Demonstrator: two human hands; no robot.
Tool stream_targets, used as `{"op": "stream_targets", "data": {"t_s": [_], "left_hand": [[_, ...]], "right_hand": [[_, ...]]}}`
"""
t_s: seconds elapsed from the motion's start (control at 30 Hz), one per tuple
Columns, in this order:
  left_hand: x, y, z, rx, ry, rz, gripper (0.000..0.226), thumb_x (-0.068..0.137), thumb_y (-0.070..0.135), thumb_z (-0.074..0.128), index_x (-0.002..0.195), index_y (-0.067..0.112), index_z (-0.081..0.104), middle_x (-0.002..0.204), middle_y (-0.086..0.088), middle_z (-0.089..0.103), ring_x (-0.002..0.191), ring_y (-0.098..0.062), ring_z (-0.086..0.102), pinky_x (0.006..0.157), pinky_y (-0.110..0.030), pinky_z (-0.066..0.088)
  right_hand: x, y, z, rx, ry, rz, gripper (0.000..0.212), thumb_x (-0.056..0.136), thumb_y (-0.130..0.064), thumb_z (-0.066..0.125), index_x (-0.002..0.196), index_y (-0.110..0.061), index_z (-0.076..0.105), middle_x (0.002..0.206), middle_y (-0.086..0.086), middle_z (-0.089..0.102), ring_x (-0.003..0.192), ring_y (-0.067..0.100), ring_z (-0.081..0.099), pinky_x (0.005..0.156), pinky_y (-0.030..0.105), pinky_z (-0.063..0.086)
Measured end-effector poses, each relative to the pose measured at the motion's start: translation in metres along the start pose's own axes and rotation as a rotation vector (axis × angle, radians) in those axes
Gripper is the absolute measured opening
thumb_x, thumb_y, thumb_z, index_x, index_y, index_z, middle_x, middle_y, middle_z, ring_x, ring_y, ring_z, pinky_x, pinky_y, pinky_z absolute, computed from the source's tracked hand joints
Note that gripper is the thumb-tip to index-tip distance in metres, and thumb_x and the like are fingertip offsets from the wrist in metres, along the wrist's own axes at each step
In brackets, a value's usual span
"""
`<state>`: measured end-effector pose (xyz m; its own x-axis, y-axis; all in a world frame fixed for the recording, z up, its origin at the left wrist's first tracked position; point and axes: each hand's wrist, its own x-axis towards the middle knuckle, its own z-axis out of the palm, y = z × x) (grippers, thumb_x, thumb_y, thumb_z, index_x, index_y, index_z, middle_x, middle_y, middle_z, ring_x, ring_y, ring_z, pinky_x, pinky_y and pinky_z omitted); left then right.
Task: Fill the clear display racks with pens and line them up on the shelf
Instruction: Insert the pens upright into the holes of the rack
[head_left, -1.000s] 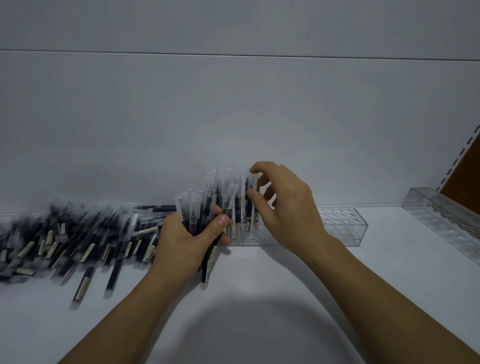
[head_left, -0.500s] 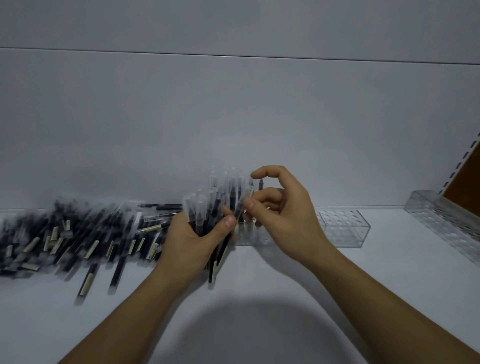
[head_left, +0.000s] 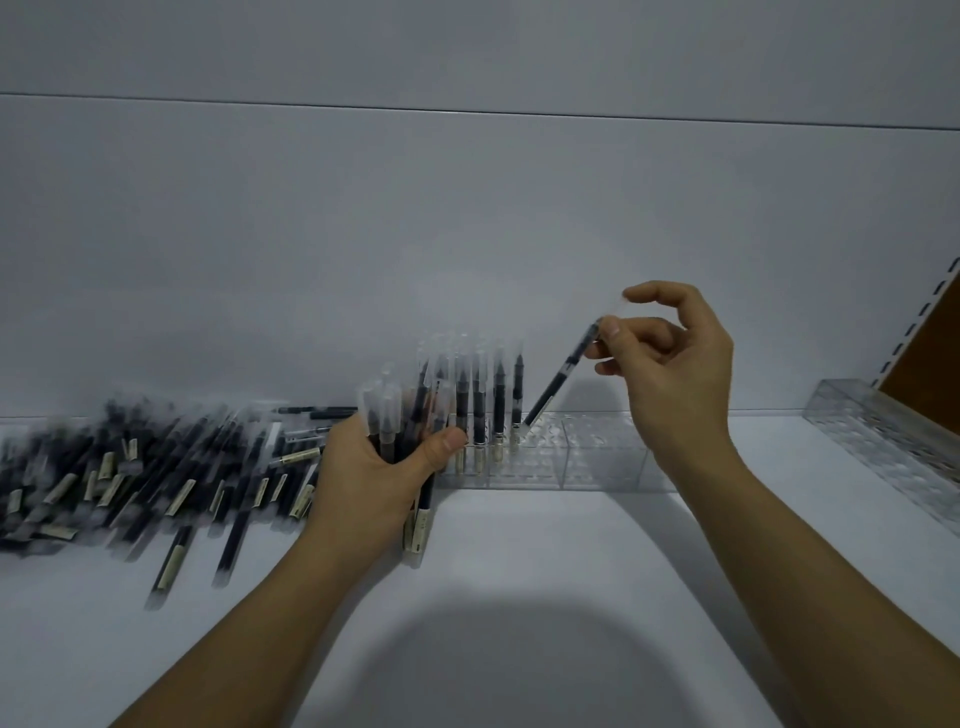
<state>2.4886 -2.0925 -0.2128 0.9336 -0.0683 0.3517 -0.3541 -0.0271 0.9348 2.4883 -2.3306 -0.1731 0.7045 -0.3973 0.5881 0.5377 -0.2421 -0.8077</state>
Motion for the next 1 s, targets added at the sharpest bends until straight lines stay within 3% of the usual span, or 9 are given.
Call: {"op": "stream_targets", "data": {"t_s": [0.27,0.47,0.63,0.9,1.0], "left_hand": [[0.001,-0.002,0.000,0.004,0.008,0.025,0.024,0.074,0.027,0.075,0.096,0.019,0.073,0.088,0.013,0.077,0.085,-0.002,0.072,0.070,-0.010,0.052],[0.002,-0.006,0.000,-0.010,0.007,0.022,0.027,0.077,0.026,0.075,0.101,0.016,0.074,0.091,0.006,0.078,0.088,-0.009,0.074,0.077,-0.018,0.057],[0.003,-0.007,0.001,-0.056,0.004,0.004,0.017,0.080,0.019,0.074,0.097,0.015,0.072,0.085,-0.004,0.076,0.078,-0.023,0.074,0.076,-0.030,0.061],[0.002,-0.005,0.003,-0.103,-0.005,0.002,0.021,0.076,0.022,0.073,0.092,0.009,0.069,0.081,-0.009,0.075,0.070,-0.025,0.074,0.067,-0.024,0.058],[0.002,-0.005,0.002,-0.103,-0.008,0.003,0.022,0.076,0.023,0.073,0.092,0.008,0.069,0.082,-0.010,0.075,0.071,-0.026,0.074,0.067,-0.026,0.059]], "right_hand": [[-0.009,0.000,0.009,-0.126,-0.038,-0.167,0.022,0.095,-0.009,0.072,0.112,-0.017,0.061,0.084,0.004,0.074,0.080,0.019,0.075,0.074,0.036,0.062],[-0.016,0.008,0.022,-0.336,-0.122,-0.376,0.021,0.094,-0.011,0.074,0.114,-0.013,0.067,0.085,-0.002,0.075,0.077,0.009,0.073,0.074,0.027,0.061],[-0.015,0.012,0.027,-0.395,-0.143,-0.391,0.022,0.094,-0.010,0.074,0.115,-0.013,0.068,0.084,-0.004,0.073,0.076,0.007,0.071,0.073,0.023,0.059],[-0.016,0.019,0.026,-0.446,-0.218,-0.333,0.022,0.092,-0.012,0.075,0.113,-0.016,0.069,0.080,-0.009,0.071,0.078,0.005,0.068,0.071,0.010,0.052],[-0.017,0.021,0.025,-0.486,-0.200,-0.349,0.024,0.092,-0.016,0.076,0.114,-0.018,0.068,0.087,-0.008,0.068,0.078,0.008,0.065,0.068,0.014,0.052]]}}
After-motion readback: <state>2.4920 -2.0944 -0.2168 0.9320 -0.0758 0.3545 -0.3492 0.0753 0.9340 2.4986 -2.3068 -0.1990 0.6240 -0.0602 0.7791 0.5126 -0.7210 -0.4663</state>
